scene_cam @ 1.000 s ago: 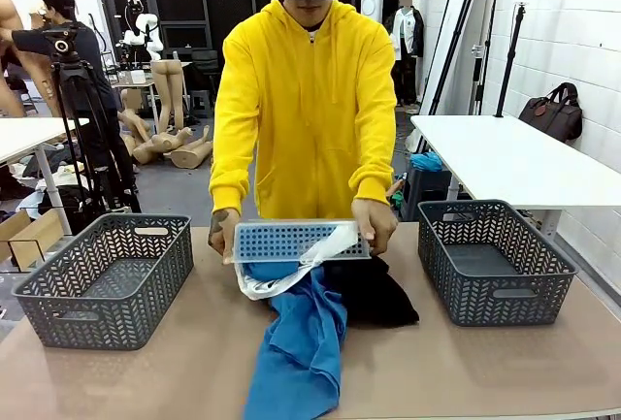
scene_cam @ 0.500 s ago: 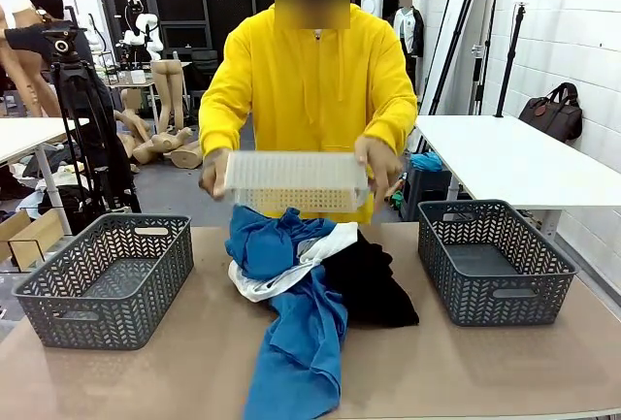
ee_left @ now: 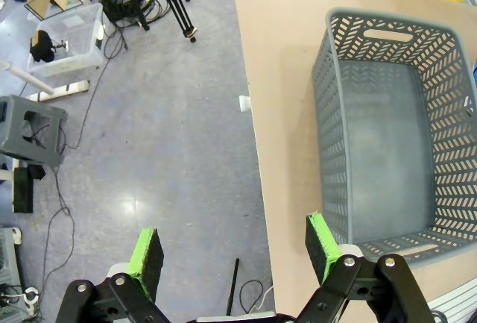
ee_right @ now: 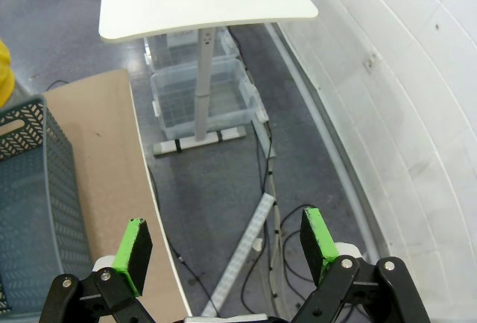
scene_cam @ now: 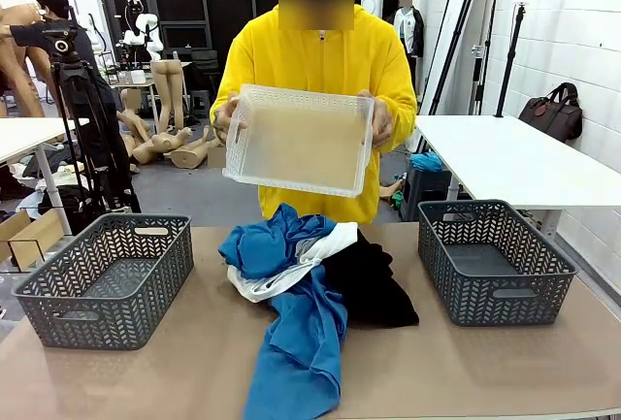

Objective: Sort the tops and bottoms.
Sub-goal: Lift clothes from the center of the table with your left hand.

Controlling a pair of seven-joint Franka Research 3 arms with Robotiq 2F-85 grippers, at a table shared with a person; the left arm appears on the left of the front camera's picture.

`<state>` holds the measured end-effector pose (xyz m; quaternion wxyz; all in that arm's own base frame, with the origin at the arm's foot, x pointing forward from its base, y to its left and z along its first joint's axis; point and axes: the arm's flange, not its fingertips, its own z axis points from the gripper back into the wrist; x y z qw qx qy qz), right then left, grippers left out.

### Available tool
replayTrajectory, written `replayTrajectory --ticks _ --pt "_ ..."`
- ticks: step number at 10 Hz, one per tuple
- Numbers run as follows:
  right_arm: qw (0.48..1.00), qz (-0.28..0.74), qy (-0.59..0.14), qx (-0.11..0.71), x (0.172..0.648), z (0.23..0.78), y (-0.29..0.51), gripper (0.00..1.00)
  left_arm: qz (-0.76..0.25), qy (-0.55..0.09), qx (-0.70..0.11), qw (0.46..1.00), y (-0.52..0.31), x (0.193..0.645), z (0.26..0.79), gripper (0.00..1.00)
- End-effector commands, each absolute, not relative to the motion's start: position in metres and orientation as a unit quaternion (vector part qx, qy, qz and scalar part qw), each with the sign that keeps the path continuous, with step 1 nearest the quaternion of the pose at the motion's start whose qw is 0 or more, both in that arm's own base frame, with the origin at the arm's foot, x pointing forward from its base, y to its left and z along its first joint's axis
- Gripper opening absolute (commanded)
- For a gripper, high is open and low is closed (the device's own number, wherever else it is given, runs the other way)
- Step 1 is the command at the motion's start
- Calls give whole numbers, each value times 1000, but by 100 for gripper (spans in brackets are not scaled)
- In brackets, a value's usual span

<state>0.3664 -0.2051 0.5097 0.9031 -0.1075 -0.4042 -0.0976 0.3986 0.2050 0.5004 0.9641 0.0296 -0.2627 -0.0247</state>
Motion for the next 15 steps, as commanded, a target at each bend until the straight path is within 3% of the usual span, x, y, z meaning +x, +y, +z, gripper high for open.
replayTrajectory --ticks 1,15 --pt "905 -93 -400 -110 365 510 -206 100 -28 -259 37 965 209 398 500 100" --pt "905 -93 -400 -110 365 510 -206 100 -28 -259 37 965 209 398 500 100"
